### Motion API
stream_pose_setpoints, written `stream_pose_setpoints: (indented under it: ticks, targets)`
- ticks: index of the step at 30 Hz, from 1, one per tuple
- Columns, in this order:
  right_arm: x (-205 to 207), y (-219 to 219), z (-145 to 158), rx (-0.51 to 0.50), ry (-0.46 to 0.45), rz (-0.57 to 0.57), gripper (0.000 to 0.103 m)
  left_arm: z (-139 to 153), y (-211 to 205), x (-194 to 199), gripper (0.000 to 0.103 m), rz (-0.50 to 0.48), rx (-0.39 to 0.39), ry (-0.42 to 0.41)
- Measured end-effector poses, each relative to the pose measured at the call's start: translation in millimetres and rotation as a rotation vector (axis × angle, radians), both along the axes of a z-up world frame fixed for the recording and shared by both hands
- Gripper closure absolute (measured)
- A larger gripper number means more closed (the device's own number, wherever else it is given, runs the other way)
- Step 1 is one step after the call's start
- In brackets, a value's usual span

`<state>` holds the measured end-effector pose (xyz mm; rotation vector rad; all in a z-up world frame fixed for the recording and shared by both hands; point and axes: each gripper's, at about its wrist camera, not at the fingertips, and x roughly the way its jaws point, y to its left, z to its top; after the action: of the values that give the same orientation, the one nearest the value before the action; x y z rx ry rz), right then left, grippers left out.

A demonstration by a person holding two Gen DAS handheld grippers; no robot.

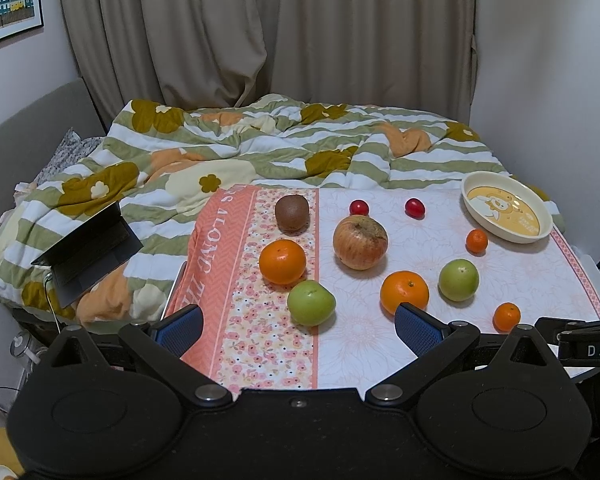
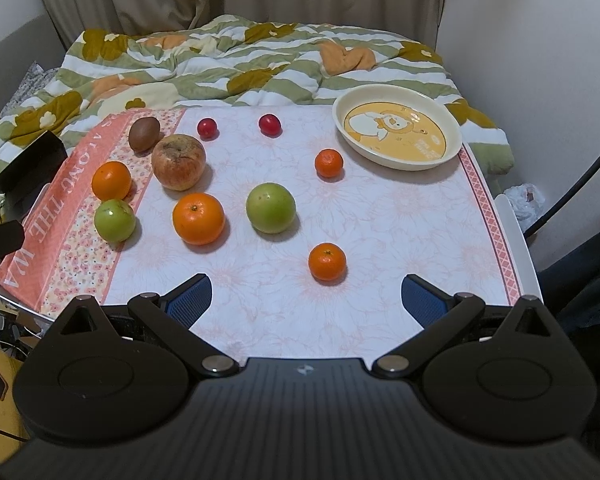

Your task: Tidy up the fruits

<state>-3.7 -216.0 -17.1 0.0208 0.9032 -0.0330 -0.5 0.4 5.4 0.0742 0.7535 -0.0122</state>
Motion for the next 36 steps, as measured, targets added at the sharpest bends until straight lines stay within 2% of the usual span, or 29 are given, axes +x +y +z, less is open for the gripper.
stream_pose_setpoints:
  ticks: [15, 21, 25, 30, 36]
  targets:
    - [-7, 4, 9, 0.005, -0.015, -0.003, 0.0, 2, 3, -1, 0.0, -0.002, 0.002, -0.001]
    - [-8, 11, 13, 0.01, -0.018, -0.011, 0.0, 6, 15, 5, 0.0, -0.02, 0.006, 0.008]
    - [-6, 23, 13, -0.022, -0.042, -0.008, 0.0, 1, 27, 12, 0.0, -0.044, 0.031, -0.007]
    - [2, 29, 1, 0.043, -0.067, -0.019, 0.0, -16, 41, 28, 0.0, -0.125, 0.039, -0.023]
    - [17, 41, -25, 0.017, -0.084, 0.01, 0.0, -46, 53, 54, 0.0, -0.24, 0.037, -0.018]
